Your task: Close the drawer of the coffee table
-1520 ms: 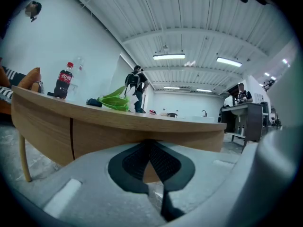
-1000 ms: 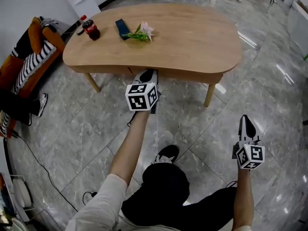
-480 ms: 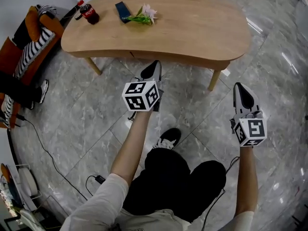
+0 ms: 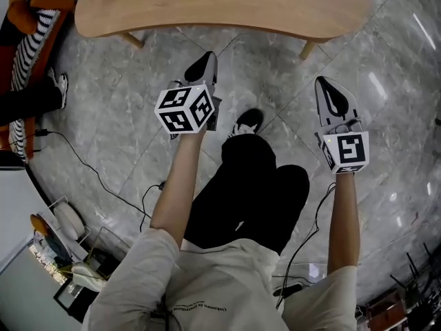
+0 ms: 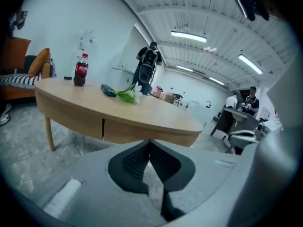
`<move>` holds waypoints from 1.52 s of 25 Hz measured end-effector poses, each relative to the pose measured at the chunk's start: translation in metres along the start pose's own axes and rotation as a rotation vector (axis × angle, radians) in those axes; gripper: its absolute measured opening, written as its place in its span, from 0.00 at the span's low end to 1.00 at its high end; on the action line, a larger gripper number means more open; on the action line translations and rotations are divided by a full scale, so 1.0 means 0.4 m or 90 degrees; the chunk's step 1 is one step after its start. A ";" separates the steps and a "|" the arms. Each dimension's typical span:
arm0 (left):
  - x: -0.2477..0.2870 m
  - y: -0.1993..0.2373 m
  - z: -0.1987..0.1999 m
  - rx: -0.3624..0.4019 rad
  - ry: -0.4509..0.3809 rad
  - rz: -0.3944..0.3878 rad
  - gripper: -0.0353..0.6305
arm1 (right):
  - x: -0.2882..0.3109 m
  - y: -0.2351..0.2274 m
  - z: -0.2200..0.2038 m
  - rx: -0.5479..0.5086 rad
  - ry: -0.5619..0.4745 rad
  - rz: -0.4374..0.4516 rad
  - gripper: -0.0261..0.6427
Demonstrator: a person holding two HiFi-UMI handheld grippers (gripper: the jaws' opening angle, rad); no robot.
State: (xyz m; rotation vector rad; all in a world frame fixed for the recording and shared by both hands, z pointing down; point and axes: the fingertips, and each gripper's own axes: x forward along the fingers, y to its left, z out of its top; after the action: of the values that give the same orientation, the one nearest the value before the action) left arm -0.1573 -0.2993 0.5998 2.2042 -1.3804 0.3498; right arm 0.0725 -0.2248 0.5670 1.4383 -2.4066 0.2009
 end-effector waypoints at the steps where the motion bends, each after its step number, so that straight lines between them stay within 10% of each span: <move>1: -0.022 -0.020 0.019 0.010 0.014 -0.006 0.07 | -0.015 0.010 0.018 0.019 0.009 0.005 0.06; 9: -0.178 -0.194 0.203 0.135 0.075 -0.065 0.07 | -0.110 0.091 0.185 0.133 0.057 0.009 0.06; 27: -0.759 -0.403 0.455 0.053 0.070 -0.055 0.07 | -0.463 0.363 0.593 0.397 0.099 0.030 0.06; 38: -1.113 -0.590 0.500 0.075 0.036 -0.092 0.07 | -0.731 0.540 0.797 0.405 0.020 0.014 0.06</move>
State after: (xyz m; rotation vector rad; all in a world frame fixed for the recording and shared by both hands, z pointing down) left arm -0.1572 0.0128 0.1564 2.3550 -1.1894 0.4470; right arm -0.0551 0.0307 0.1766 1.6247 -2.4421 1.0629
